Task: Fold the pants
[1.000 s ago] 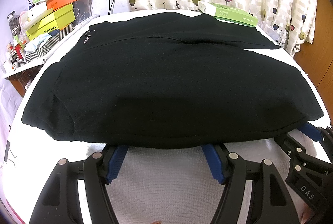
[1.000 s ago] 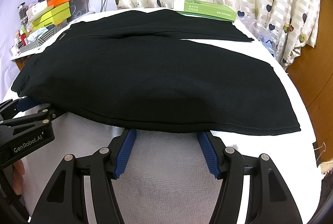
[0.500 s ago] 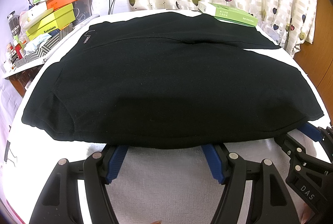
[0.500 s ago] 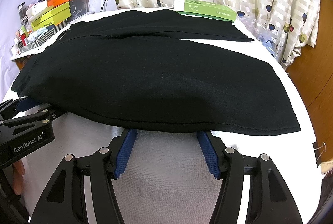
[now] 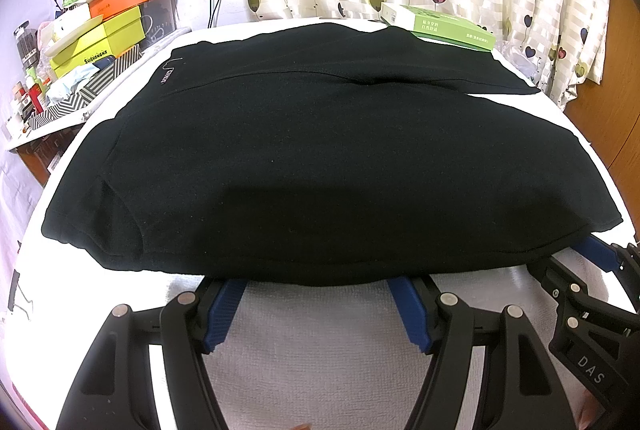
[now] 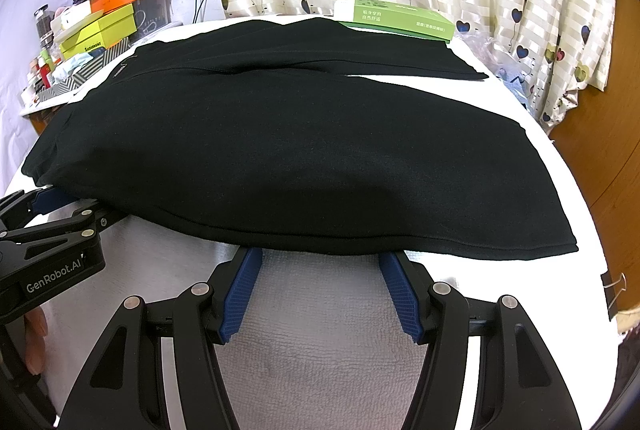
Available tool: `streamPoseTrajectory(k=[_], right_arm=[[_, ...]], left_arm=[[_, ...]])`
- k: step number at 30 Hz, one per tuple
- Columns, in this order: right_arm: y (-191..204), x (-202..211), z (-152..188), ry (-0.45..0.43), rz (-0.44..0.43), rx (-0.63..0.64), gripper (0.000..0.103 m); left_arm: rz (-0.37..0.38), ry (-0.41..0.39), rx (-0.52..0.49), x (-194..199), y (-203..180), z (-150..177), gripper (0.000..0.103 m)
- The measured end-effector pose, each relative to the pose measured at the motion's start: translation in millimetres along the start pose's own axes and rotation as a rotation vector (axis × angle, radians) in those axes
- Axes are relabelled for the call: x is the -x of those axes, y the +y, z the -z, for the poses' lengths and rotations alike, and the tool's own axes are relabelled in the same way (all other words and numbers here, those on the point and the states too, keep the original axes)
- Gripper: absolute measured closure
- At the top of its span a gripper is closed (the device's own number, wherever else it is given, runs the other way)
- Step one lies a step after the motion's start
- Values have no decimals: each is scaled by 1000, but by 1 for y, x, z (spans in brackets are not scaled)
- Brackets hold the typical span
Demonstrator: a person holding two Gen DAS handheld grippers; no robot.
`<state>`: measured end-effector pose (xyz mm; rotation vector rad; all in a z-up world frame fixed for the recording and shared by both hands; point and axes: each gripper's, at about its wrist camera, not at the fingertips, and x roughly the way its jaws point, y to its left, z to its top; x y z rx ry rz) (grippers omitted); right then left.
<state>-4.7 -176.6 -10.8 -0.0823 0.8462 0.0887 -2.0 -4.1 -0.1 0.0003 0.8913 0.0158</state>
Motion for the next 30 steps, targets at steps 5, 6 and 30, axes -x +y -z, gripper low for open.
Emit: streamPoseTrajectory(k=[5, 6, 30], right_arm=[[0, 0, 0, 0, 0, 0, 42], [0, 0, 0, 0, 0, 0, 42], [-10, 16, -3, 21, -162, 44, 42]], left_arm=[[0, 0, 0, 0, 0, 0, 32], [0, 0, 0, 0, 0, 0, 32], [60, 13, -49, 3, 7, 0, 32]])
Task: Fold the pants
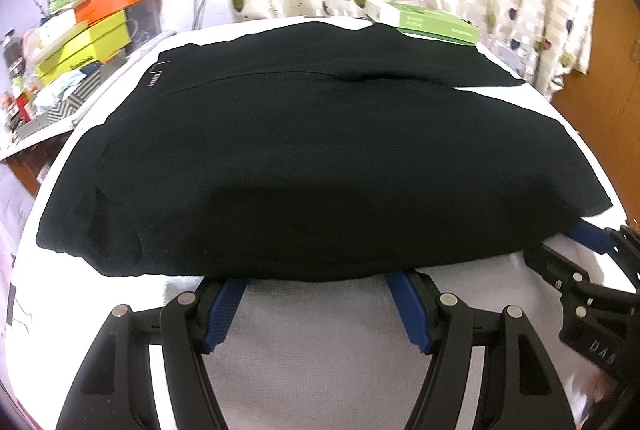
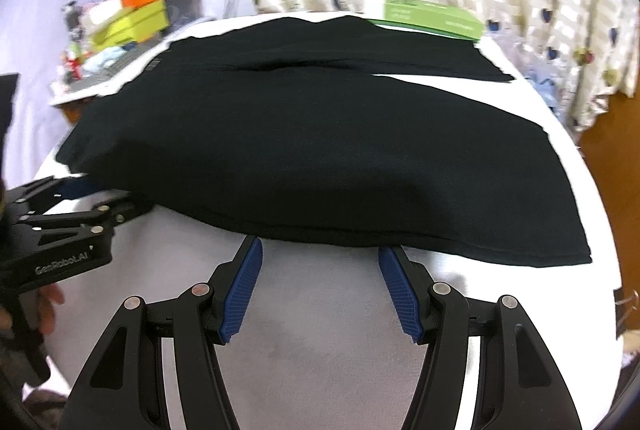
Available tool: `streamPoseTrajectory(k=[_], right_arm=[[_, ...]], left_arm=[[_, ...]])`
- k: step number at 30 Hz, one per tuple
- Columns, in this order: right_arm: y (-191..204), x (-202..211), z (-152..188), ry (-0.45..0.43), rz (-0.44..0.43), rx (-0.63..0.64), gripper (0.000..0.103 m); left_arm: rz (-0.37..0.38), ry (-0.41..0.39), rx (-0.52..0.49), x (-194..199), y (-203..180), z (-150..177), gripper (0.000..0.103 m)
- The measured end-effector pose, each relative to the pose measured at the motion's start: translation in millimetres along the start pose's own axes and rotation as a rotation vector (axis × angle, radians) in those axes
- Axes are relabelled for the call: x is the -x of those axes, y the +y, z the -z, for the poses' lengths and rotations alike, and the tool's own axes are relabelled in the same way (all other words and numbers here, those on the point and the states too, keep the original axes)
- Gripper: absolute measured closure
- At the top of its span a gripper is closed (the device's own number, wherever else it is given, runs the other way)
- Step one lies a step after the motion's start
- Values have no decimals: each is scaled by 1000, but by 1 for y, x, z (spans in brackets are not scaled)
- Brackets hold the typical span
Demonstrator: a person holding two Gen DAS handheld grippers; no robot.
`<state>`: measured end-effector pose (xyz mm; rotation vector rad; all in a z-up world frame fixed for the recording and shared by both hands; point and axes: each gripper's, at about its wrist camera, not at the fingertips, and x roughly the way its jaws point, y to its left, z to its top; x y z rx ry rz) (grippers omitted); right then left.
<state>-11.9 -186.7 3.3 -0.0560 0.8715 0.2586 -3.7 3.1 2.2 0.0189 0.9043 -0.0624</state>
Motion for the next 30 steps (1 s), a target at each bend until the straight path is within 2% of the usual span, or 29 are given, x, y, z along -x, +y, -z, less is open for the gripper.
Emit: streamPoseTrajectory(k=[5, 7, 11, 15, 17, 20, 24, 25, 30], right_arm=[[-3, 20, -15, -45, -106, 34, 42], [-5, 27, -27, -74, -117, 57, 42], [-19, 34, -59, -121, -125, 85, 42], [-35, 35, -93, -171, -129, 103, 42], [-45, 29, -113, -179, -132, 110, 42], [-57, 16, -140, -166, -115, 138, 42], [-71, -6, -173, -167, -70, 204, 42], [-75, -12, -181, -165, -71, 212, 42], [-99, -47, -227, -149, -114, 184, 42]], left_arm=[[126, 60, -8, 17, 11, 1, 32], [168, 45, -23, 31, 13, -1, 32], [178, -12, -60, 53, 19, -18, 32], [166, -67, -62, 60, 32, -51, 32], [142, -85, -69, 55, 39, -71, 32], [152, -88, -67, 43, 49, -102, 32], [199, -71, -57, 19, 64, -139, 32], [214, -58, -50, 9, 69, -150, 32], [181, -36, -40, -31, 89, -193, 32]])
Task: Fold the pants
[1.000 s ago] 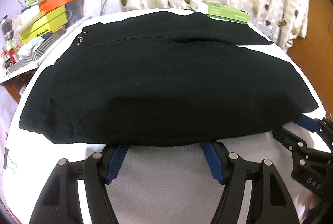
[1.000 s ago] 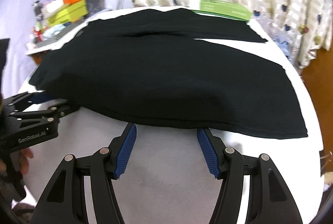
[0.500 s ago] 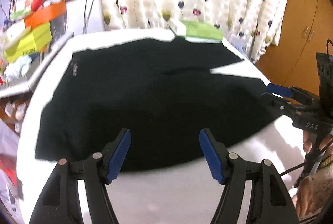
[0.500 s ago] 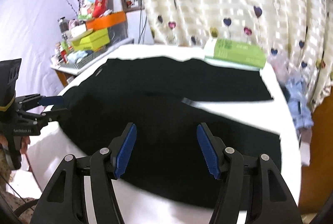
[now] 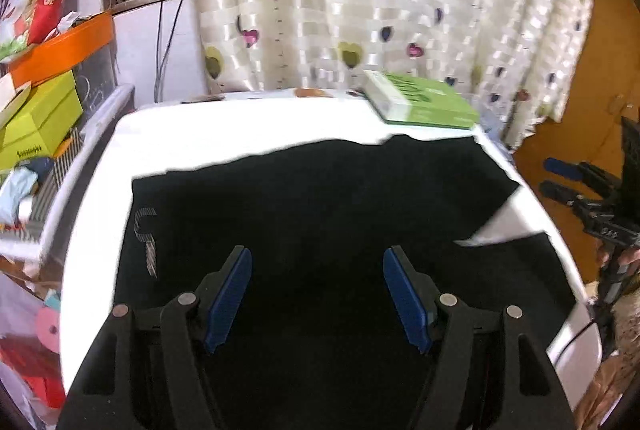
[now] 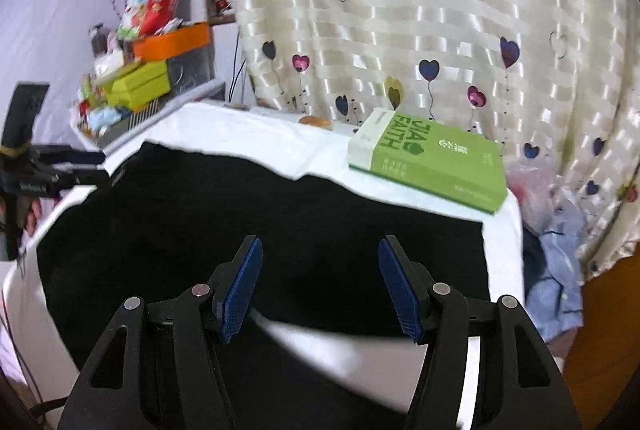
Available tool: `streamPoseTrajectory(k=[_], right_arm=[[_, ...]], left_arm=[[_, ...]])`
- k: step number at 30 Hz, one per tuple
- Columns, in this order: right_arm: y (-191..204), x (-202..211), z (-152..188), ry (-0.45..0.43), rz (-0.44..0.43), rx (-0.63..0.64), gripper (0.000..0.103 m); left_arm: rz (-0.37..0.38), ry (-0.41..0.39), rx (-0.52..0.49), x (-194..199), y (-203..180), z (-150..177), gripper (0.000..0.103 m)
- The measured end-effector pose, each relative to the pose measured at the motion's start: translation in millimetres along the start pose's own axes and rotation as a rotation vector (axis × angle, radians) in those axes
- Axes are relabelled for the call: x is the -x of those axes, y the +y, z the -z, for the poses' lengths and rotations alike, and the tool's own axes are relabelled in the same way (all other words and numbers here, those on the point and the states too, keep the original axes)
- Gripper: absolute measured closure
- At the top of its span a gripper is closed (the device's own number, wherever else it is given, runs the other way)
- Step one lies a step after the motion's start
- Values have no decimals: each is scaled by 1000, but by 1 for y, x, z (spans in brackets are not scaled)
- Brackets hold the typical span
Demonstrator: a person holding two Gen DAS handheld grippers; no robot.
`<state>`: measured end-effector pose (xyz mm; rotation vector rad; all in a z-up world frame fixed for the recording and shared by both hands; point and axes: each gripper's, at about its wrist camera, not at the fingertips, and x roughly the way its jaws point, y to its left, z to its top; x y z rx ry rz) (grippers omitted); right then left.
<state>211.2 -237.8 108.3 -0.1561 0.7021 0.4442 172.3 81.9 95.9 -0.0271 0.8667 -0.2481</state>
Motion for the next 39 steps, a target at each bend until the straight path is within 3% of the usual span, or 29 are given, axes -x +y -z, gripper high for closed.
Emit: streamPoseTrajectory(k=[6, 9, 18, 24, 29, 34, 39], right_arm=[[-40, -67, -19, 88, -81, -70, 42], [-46, -98, -22, 127, -52, -18, 42], [-68, -156, -28, 189, -99, 12, 42], [-71, -179, -31, 229, -205, 41, 42], [-69, -184, -29, 209, -208, 91, 42], [-65, -188, -33, 212, -211, 121, 41], [-62, -186, -30, 206, -217, 141, 40]], left_arm=[[20, 36, -32, -50, 23, -33, 32], [60, 79, -51, -80, 30, -44, 32], [35, 133, -99, -148, 36, -70, 33], [66, 149, -154, -173, 31, -77, 33], [38, 155, -239, -182, 22, -77, 32], [71, 156, -192, -189, 29, -83, 29], [76, 145, -206, -189, 26, -81, 29]])
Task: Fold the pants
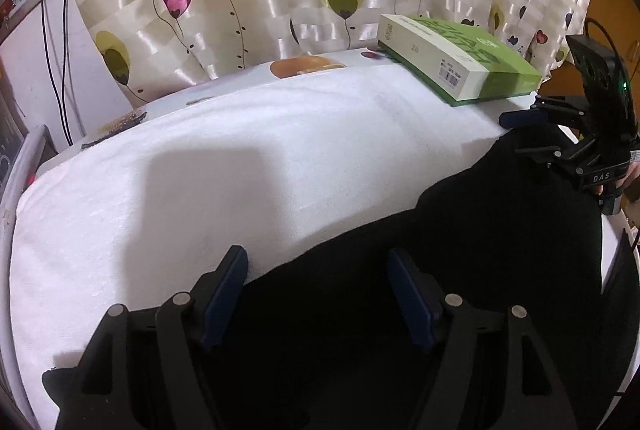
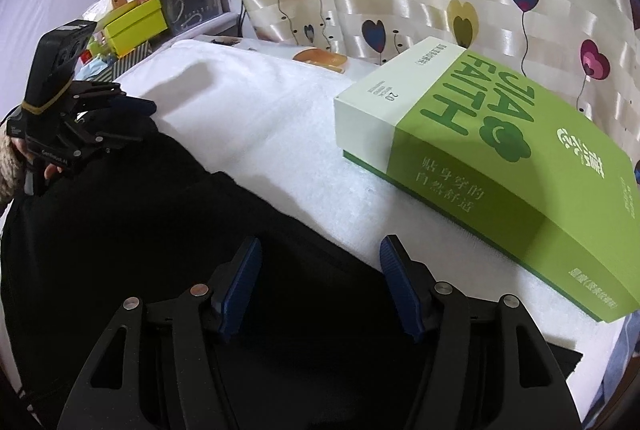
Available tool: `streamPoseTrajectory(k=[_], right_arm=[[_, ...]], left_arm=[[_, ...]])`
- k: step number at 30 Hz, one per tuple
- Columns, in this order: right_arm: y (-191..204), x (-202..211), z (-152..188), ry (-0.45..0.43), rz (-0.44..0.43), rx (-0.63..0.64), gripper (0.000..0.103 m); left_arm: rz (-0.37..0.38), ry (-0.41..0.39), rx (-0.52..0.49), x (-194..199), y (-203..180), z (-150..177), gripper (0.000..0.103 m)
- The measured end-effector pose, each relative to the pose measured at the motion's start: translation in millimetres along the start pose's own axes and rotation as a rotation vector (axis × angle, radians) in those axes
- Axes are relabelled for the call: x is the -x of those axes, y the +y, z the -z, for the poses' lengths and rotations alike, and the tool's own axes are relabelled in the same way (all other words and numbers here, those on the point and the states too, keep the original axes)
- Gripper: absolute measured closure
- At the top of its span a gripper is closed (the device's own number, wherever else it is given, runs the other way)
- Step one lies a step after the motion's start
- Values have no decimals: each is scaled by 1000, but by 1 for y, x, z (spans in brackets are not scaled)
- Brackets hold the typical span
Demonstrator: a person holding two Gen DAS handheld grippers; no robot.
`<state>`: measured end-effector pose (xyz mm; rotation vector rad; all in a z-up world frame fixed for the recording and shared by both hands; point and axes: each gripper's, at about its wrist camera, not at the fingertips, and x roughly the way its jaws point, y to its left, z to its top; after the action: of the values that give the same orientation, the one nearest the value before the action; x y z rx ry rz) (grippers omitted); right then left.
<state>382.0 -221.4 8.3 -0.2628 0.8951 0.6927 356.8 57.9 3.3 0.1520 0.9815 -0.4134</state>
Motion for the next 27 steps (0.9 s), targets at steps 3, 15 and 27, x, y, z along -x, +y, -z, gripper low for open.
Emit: streamPoseTrajectory(k=[3, 15, 27], right_arm=[[3, 2, 3, -4, 2, 11, 41], [13, 13, 10, 2, 72, 30, 91], [32, 50, 22, -103, 141, -3, 99]], left_arm=[[8, 5, -12, 1, -1, 0, 29], [28, 6, -137, 13, -21, 7, 78], [-60, -73, -104, 40, -27, 13, 92]])
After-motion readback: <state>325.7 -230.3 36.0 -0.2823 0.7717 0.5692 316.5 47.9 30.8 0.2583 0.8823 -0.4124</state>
